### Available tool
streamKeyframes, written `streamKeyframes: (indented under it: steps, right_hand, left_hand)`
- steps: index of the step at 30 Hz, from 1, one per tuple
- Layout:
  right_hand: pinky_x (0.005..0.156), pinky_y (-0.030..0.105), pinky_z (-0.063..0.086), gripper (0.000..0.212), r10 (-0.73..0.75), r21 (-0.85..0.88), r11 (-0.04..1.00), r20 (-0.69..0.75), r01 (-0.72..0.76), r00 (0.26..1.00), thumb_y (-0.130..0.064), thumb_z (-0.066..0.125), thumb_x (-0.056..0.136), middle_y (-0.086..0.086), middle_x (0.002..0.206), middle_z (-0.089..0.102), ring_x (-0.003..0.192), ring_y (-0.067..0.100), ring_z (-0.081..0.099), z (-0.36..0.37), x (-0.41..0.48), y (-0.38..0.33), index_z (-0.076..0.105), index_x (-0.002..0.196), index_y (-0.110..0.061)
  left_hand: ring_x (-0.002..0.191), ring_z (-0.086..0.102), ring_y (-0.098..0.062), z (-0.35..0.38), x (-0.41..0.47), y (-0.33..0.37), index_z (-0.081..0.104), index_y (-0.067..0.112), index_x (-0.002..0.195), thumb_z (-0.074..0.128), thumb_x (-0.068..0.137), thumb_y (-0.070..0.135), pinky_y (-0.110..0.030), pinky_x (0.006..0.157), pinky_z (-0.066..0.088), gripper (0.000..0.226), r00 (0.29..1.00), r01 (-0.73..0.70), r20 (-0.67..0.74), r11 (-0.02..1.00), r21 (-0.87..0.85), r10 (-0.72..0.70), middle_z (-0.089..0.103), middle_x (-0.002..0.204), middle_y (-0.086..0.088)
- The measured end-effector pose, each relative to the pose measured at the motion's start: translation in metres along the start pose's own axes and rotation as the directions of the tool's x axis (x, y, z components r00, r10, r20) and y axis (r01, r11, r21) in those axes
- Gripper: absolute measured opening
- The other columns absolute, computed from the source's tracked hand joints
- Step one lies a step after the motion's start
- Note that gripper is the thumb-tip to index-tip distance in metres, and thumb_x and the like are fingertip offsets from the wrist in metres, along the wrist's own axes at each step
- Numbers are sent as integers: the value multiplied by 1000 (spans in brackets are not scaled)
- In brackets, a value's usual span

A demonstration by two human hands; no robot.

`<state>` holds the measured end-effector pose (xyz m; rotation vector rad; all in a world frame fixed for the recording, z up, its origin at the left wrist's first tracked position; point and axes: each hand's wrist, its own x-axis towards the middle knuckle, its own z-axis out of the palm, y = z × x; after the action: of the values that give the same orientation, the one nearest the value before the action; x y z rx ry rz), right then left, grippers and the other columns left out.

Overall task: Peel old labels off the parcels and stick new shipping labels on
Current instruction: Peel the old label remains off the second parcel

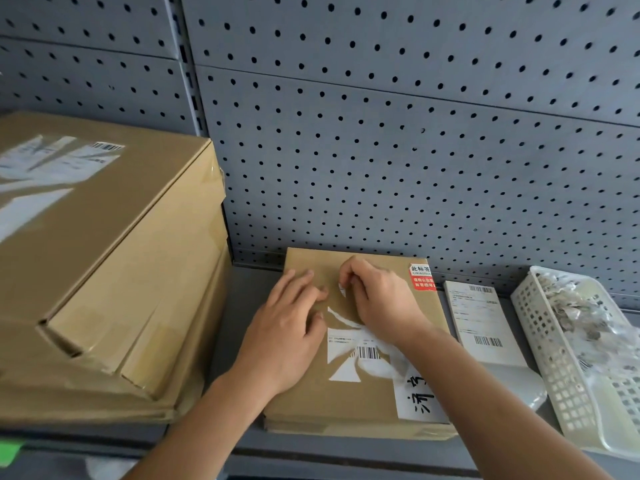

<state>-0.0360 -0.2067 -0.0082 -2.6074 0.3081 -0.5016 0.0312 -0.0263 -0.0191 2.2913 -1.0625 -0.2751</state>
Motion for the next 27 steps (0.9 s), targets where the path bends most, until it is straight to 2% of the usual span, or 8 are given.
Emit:
streamKeyframes:
  steps: [6,10,13,16,20,24,27]
  right_hand:
    - [69,35,50,22,31,39,999,-17,-30,999,-9,46,98,-15,92,63,78,8,56,1,-2,0,57,96,-28]
    - [66,35,49,26,38,35,999,0,-38,999,-4,44,95,-14,86,62,75,10,56,2,0,-1,57,94,-26]
    - [62,28,44,27,39,105,994,-1,-39,999,0,44,94,-16,81,62,72,6,55,-1,-2,3,56,93,-24]
    - [62,23,42,23,52,93,994,12,-53,999,-7,44,98,-16,88,62,72,1,54,-1,-1,2,57,98,-27]
    - [66,31,48,27,45,115,992,21,-47,999,-1,43,95,-13,85,63,76,8,57,-1,-2,1,57,94,-24]
    - [61,25,40,25,35,146,989,13,-37,999,-2,44,97,-14,85,62,71,3,54,-2,-2,4,57,96,-24]
    - [64,30,46,26,32,117,993,29,-35,999,-2,44,96,-14,85,62,74,6,55,0,0,2,57,95,-25]
  left_hand:
    - [149,-11,8,-1,0,1,47,35,141,40,105,33,-32,118,24,37,1000,0,-3,1000,3,0,16,163,24]
    - [149,-10,8,0,0,1,47,36,141,40,105,33,-33,118,25,37,1000,3,-6,1000,5,-3,16,163,24]
    - [149,-10,8,-1,0,1,46,37,141,40,105,33,-34,117,26,37,1000,9,0,1000,2,-9,16,163,25]
    - [149,-10,7,0,0,0,47,36,140,39,105,33,-35,119,27,36,1000,10,-3,1000,7,-10,16,163,24]
    - [150,-9,6,1,0,0,47,36,140,40,105,32,-35,119,27,36,1000,4,-5,1000,10,-4,17,162,24]
    - [150,-9,6,0,0,1,47,37,140,40,105,32,-35,117,28,36,1000,9,-5,1000,13,-9,16,162,24]
    - [150,-9,7,0,0,1,47,36,140,40,105,32,-34,118,28,36,1000,11,-5,1000,11,-10,17,162,24]
